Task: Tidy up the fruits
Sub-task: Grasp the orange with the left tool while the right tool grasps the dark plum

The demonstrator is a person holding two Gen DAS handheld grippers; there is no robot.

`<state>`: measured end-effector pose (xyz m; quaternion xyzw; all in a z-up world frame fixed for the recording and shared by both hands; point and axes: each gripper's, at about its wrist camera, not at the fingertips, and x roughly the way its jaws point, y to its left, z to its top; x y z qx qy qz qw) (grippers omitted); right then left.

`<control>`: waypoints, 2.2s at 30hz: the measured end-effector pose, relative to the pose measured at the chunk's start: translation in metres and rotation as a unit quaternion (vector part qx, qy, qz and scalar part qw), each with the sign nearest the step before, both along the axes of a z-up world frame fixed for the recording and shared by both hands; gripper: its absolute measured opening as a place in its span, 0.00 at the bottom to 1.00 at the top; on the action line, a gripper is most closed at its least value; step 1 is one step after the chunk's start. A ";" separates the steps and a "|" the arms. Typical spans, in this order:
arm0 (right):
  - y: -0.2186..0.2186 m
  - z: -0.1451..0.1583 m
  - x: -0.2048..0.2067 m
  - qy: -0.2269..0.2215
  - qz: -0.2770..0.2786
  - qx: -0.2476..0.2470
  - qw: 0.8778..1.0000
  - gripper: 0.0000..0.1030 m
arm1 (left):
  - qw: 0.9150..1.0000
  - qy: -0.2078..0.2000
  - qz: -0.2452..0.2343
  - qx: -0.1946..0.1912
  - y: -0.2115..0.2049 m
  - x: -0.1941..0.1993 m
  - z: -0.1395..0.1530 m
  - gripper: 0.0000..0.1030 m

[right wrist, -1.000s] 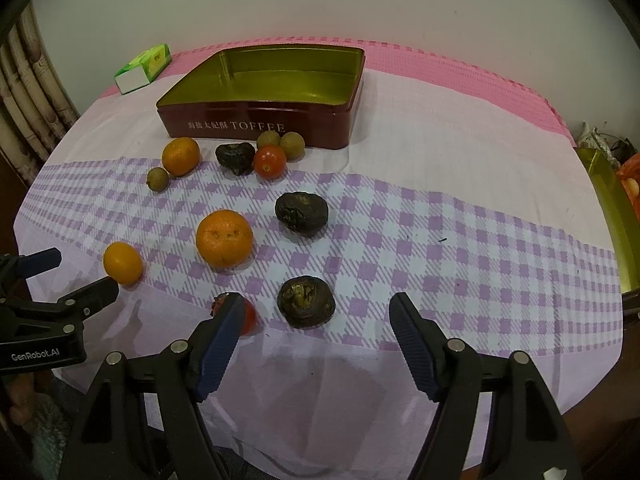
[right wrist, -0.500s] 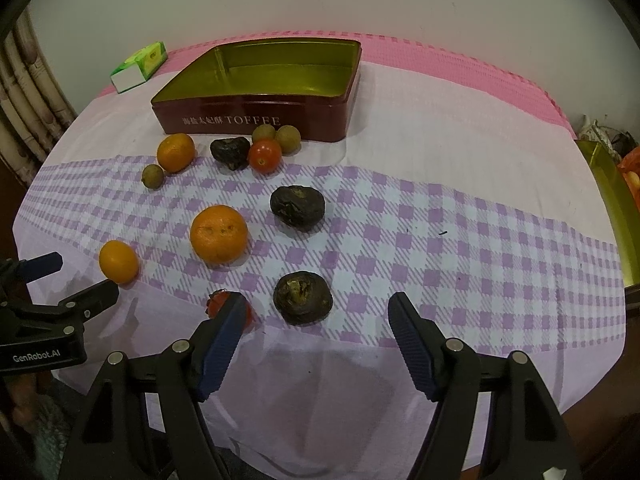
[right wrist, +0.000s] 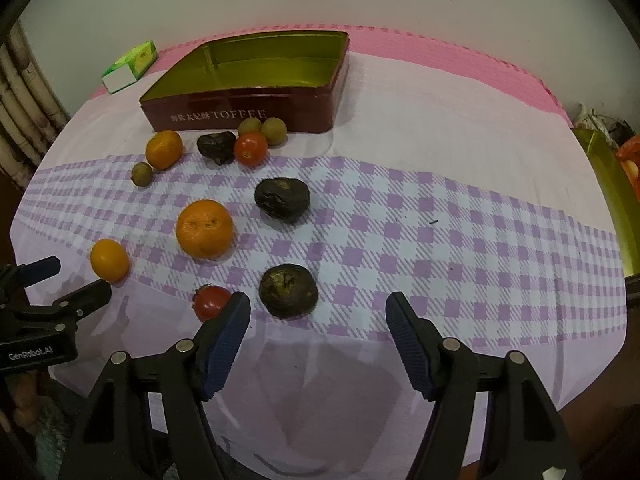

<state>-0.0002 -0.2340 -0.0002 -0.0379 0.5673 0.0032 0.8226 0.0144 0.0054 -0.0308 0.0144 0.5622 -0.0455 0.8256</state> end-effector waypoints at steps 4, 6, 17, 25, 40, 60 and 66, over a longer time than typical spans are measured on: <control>-0.001 -0.007 0.002 0.013 -0.003 0.005 1.000 0.61 | 1.000 0.003 0.004 -0.010 0.001 0.003 -0.003 0.91; 0.000 -0.011 0.003 0.020 0.001 0.003 1.000 0.61 | 1.000 0.007 0.005 -0.012 0.000 0.006 -0.006 0.91; 0.004 -0.026 0.012 0.045 0.011 0.007 0.999 0.58 | 1.000 0.018 -0.004 -0.011 -0.007 0.013 -0.016 0.85; 0.014 -0.029 0.017 0.043 0.030 0.001 0.999 0.57 | 1.000 0.019 -0.009 -0.016 -0.009 0.024 -0.021 0.74; 0.017 -0.029 0.019 0.035 0.041 0.005 0.999 0.42 | 0.999 0.007 -0.029 -0.018 -0.016 0.027 -0.021 0.54; 0.017 -0.028 0.019 0.034 0.043 0.006 0.998 0.33 | 0.999 0.000 -0.034 -0.025 -0.015 0.024 -0.021 0.43; 0.017 -0.028 0.019 0.035 0.041 0.009 0.999 0.32 | 0.999 0.001 -0.031 -0.026 -0.014 0.024 -0.020 0.43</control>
